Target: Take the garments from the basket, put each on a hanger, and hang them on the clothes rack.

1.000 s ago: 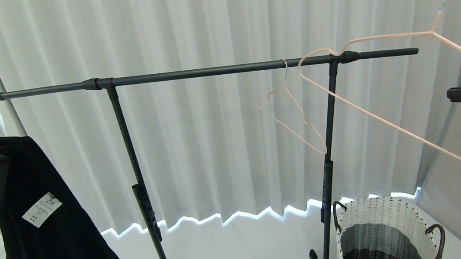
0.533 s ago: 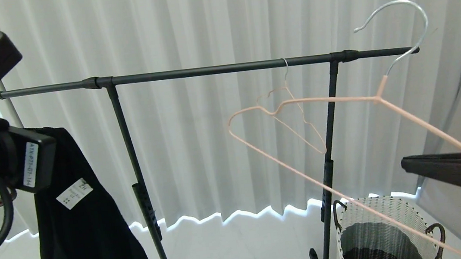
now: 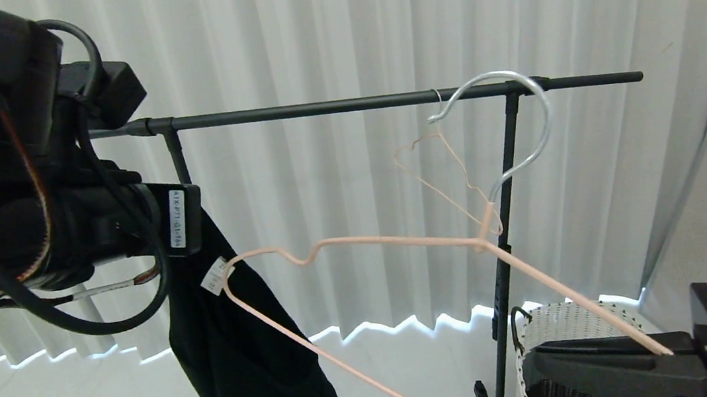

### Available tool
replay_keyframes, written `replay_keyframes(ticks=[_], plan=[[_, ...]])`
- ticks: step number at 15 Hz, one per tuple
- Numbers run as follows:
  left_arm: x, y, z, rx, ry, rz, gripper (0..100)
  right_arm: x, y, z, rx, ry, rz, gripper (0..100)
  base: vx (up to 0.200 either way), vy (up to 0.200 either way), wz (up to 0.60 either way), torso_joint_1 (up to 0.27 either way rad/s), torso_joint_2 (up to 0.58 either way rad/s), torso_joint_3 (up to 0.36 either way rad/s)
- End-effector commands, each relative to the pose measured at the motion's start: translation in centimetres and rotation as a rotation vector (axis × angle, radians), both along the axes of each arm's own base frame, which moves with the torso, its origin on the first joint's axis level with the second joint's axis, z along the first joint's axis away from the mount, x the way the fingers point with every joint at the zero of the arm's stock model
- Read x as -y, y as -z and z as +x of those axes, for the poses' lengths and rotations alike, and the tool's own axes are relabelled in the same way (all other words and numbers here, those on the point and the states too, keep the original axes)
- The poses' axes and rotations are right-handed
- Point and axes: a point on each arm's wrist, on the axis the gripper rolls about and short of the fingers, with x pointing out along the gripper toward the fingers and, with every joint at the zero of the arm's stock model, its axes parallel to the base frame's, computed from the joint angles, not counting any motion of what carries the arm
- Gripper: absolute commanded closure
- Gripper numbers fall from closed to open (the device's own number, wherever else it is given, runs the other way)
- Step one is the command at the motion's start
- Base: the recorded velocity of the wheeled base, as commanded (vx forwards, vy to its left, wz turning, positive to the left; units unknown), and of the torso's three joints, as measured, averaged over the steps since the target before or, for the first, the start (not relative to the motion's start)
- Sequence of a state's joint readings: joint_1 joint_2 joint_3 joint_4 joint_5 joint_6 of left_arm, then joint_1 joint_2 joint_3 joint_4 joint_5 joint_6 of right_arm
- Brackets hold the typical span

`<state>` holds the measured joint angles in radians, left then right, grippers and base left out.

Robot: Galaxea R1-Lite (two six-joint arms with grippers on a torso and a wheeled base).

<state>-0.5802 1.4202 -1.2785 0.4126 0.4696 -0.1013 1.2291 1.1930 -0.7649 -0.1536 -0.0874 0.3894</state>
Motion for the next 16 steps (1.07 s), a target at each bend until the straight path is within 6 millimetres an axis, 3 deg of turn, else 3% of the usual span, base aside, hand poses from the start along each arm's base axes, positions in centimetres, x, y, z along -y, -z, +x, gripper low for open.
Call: replay_keyframes(ticks=[1,8,12,16], plan=[[0.8,0.8,0.8,-0.033,0.012,0.01,100,-2.2,1.2,0.7,-0.024,-0.002,-0.031,100,0.0,0.0,0.0,0.0,0.0,0.0],[0.8,0.9,0.9,-0.036,0.009,0.011,100,-2.0,1.1,1.9,-0.041,0.064,0.0,100,0.0,0.0,0.0,0.0,0.0,0.0],[0.9,1.0,1.0,-0.041,0.009,0.015,100,-2.0,0.6,1.3,-0.045,-0.031,0.033,100,0.0,0.0,0.0,0.0,0.0,0.0],[0.7,0.8,0.7,-0.03,0.009,0.009,100,-1.9,0.7,2.2,-0.038,0.013,0.025,100,0.0,0.0,0.0,0.0,0.0,0.0]])
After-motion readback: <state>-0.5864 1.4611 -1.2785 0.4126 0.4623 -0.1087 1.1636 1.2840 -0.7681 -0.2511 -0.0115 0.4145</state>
